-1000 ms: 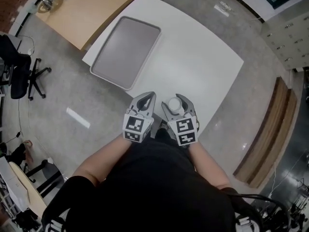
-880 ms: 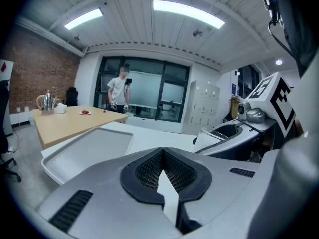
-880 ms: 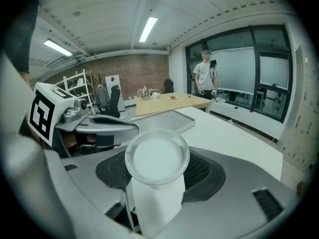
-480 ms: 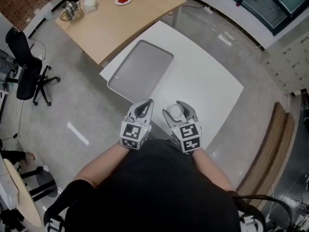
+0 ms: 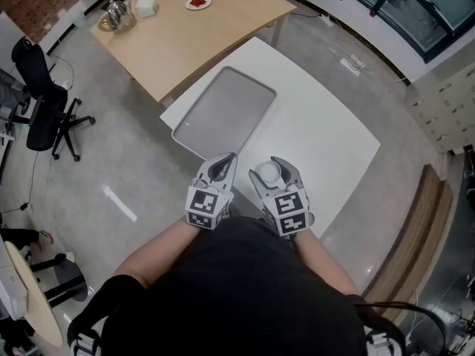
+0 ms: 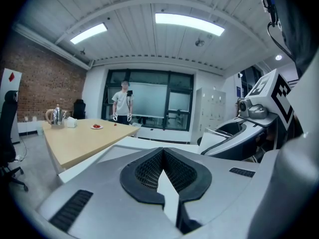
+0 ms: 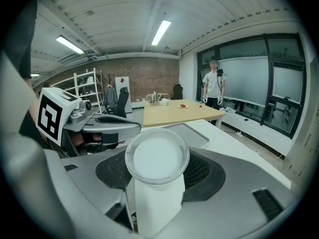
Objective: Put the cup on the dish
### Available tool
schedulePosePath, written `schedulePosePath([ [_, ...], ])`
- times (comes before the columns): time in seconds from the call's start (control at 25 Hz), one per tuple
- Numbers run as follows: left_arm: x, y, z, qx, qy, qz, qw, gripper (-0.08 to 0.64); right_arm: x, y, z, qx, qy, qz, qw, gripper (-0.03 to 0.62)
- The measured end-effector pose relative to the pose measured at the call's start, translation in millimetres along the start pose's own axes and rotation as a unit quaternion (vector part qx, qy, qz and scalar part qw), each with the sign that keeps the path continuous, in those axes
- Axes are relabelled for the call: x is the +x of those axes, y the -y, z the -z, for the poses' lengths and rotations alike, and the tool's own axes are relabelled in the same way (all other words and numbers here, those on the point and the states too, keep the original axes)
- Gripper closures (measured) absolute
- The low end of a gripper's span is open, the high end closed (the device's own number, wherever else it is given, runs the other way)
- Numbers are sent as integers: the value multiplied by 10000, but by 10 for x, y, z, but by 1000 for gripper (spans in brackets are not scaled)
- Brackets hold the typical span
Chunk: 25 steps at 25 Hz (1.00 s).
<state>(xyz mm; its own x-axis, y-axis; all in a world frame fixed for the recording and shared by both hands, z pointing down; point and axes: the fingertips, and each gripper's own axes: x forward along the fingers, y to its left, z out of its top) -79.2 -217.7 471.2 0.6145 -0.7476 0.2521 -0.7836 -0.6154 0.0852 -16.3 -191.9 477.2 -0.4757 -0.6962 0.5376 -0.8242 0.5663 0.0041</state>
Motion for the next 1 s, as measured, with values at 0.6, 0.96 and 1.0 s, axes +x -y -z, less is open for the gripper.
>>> schedulePosePath([
  [0.6,331,-701,103,-171,-134,-234,9995,554,910,29,-425,-169,-82,-240,9995,342],
  [0.96,662,-1484,349,-176,-224,-584,9979,554,1814,62,-494,-273,-238,-250,9990,342],
  [1.0,705,-1574,385,-160,-232,-630,9976,554,1925,71,-471,-280,-265,-242,9990,342],
])
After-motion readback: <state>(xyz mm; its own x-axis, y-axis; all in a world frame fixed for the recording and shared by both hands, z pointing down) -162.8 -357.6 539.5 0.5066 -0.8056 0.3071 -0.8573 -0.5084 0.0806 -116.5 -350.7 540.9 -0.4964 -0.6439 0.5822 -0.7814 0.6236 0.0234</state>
